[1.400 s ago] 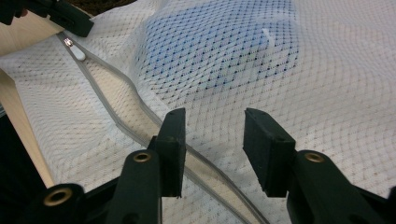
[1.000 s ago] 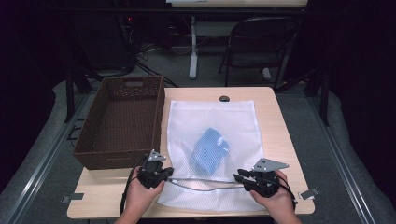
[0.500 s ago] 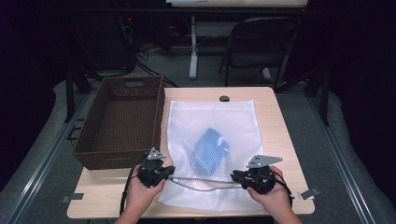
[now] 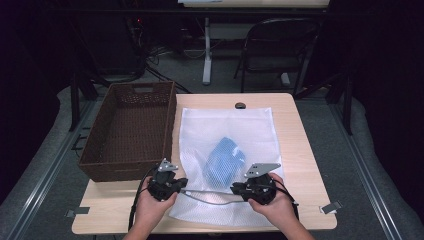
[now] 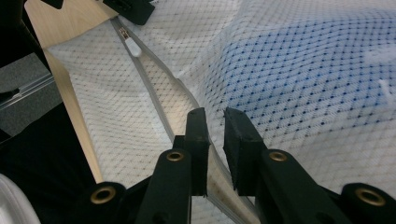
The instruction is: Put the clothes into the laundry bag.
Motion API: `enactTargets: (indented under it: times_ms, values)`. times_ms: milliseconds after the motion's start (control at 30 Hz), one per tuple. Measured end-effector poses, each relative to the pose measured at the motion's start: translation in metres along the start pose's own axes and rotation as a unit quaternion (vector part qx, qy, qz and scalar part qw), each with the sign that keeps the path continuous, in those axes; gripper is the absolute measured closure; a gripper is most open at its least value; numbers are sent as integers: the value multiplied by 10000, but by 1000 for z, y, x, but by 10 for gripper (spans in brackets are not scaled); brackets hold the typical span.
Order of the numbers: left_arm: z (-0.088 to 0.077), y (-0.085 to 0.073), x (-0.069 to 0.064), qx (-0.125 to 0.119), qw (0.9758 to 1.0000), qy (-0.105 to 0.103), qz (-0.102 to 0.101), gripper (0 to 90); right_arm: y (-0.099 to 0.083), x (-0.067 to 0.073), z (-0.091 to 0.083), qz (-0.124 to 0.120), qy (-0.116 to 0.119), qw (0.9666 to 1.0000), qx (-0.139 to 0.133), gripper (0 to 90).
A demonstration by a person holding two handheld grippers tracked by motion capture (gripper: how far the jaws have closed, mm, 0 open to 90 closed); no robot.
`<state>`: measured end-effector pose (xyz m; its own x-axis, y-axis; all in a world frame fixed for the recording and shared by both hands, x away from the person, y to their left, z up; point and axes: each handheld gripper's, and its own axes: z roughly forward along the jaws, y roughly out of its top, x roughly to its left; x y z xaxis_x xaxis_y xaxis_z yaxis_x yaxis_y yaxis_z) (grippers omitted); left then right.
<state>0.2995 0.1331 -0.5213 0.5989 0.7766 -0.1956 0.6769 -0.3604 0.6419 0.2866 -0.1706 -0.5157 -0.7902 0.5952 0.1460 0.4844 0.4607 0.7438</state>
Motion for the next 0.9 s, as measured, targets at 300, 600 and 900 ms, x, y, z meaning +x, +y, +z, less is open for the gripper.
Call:
enactTargets:
  times_ms: [300,600,900]
  values:
    - [-1,1,1,-25,10000,-8,37,899,10,6,14,-61,148,9999,7,797]
    - [-1,1,0,-84,9999,-29,68,899,17,11,25,-128,216,9997,-53,798]
    - [-1,3,-2,-126,9998,-44,130,899,27,21,41,-261,460,9986,-44,788]
